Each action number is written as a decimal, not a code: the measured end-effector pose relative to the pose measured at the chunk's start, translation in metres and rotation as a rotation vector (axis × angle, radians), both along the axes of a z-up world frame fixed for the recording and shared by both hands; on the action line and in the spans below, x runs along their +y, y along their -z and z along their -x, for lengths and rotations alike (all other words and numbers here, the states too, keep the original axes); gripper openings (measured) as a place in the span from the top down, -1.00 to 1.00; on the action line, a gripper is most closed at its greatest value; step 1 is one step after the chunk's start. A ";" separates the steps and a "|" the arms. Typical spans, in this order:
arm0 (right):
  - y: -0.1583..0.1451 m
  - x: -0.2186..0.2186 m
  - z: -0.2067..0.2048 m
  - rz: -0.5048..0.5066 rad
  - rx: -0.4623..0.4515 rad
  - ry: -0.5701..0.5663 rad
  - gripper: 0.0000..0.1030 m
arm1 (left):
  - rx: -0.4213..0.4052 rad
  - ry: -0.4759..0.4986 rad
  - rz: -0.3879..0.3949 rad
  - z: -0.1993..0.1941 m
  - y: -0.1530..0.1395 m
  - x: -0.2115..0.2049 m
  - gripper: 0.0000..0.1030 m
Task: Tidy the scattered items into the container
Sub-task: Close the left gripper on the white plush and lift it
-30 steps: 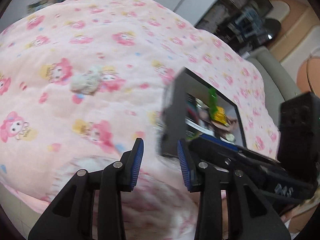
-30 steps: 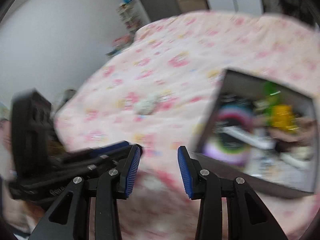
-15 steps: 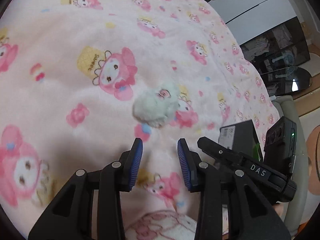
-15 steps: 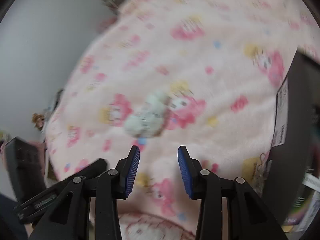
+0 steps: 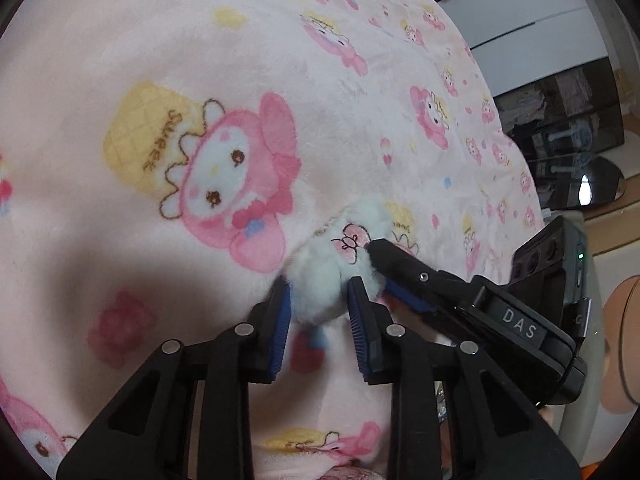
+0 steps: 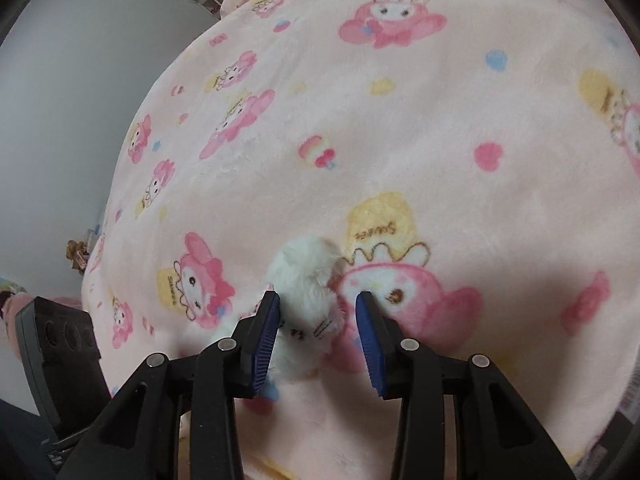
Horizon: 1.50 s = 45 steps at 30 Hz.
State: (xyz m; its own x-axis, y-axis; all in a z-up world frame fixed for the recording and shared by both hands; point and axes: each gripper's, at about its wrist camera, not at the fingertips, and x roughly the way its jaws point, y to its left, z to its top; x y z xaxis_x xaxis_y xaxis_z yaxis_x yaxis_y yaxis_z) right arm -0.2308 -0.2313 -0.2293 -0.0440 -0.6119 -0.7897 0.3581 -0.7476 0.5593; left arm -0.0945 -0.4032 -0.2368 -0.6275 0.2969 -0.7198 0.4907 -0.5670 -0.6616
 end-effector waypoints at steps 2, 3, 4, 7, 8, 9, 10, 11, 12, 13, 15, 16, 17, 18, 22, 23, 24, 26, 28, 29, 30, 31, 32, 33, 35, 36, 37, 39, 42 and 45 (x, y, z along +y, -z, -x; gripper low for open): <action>0.004 0.000 -0.002 0.054 -0.069 0.009 0.31 | 0.008 -0.012 -0.010 -0.004 0.000 -0.001 0.52; 0.002 0.000 -0.005 0.049 -0.063 0.008 0.31 | 0.014 -0.007 -0.014 -0.006 -0.002 0.000 0.52; -0.004 -0.001 -0.010 0.036 -0.033 -0.005 0.33 | 0.019 -0.001 -0.013 -0.010 -0.006 0.001 0.52; -0.023 0.001 -0.025 0.021 0.015 -0.050 0.34 | 0.047 0.021 0.002 -0.023 -0.024 0.007 0.52; -0.032 0.004 -0.032 0.019 0.034 -0.066 0.34 | 0.054 0.029 0.004 -0.027 -0.029 0.009 0.52; -0.039 0.007 -0.038 0.017 0.051 -0.079 0.34 | 0.059 0.037 0.006 -0.032 -0.035 0.011 0.52; -0.046 0.011 -0.047 0.011 0.071 -0.092 0.34 | 0.063 0.053 0.012 -0.036 -0.040 0.014 0.52; -0.051 0.015 -0.054 0.000 0.087 -0.098 0.34 | 0.061 0.068 0.018 -0.038 -0.042 0.017 0.52; -0.054 0.019 -0.064 -0.028 0.113 -0.096 0.34 | 0.054 0.091 0.026 -0.040 -0.042 0.022 0.53; -0.057 0.021 -0.075 -0.073 0.147 -0.093 0.34 | 0.034 0.126 0.027 -0.037 -0.038 0.028 0.58; -0.054 0.021 -0.093 -0.124 0.159 -0.125 0.38 | -0.049 0.122 0.057 -0.037 -0.030 0.032 0.61; -0.050 0.021 -0.100 -0.129 0.144 -0.139 0.38 | -0.065 0.114 0.075 -0.039 -0.029 0.034 0.61; -0.047 0.027 -0.105 -0.127 0.125 -0.153 0.38 | -0.064 0.107 0.080 -0.041 -0.030 0.034 0.61; -0.045 0.029 -0.107 -0.129 0.109 -0.164 0.38 | -0.051 0.100 0.070 -0.043 -0.031 0.034 0.61; -0.052 0.036 -0.101 -0.135 0.137 -0.143 0.38 | -0.030 0.108 0.060 -0.051 -0.035 0.033 0.60; -0.055 0.038 -0.098 -0.127 0.147 -0.131 0.38 | -0.034 0.112 0.064 -0.049 -0.034 0.033 0.60; -0.057 0.040 -0.093 -0.118 0.158 -0.117 0.38 | -0.039 0.115 0.062 -0.049 -0.031 0.033 0.60; -0.055 0.039 -0.082 -0.109 0.167 -0.099 0.38 | -0.048 0.124 0.048 -0.045 -0.023 0.033 0.60; -0.045 0.037 -0.069 -0.120 0.162 -0.075 0.38 | -0.058 0.159 0.066 -0.038 -0.015 0.035 0.57; -0.039 0.037 -0.063 -0.121 0.160 -0.058 0.38 | -0.068 0.158 0.088 -0.037 -0.015 0.033 0.57; -0.031 0.037 -0.055 -0.122 0.157 -0.028 0.38 | -0.085 0.139 0.121 -0.035 -0.015 0.028 0.57; -0.027 0.036 -0.049 -0.129 0.157 -0.007 0.38 | -0.095 0.117 0.139 -0.034 -0.016 0.024 0.57; -0.021 0.033 -0.045 -0.149 0.158 0.007 0.38 | -0.097 0.095 0.148 -0.034 -0.018 0.018 0.57; -0.016 0.031 -0.041 -0.162 0.148 0.005 0.38 | -0.094 0.073 0.154 -0.035 -0.021 0.013 0.57; -0.011 0.029 -0.041 -0.142 0.125 -0.012 0.38 | -0.096 0.056 0.175 -0.038 -0.027 0.008 0.57; -0.010 0.029 -0.041 -0.140 0.117 -0.024 0.38 | -0.100 0.066 0.177 -0.039 -0.028 0.009 0.56; -0.011 0.029 -0.042 -0.126 0.105 -0.044 0.38 | -0.100 0.090 0.165 -0.041 -0.028 0.013 0.45; -0.016 0.035 -0.044 -0.064 0.080 -0.054 0.38 | -0.091 0.134 0.103 -0.042 -0.022 0.021 0.09; -0.027 0.045 -0.040 -0.020 0.108 0.061 0.38 | -0.093 0.178 0.035 -0.040 -0.006 0.034 0.02; -0.015 0.028 -0.030 -0.040 0.080 -0.014 0.35 | -0.088 0.151 -0.018 -0.038 0.007 0.033 0.04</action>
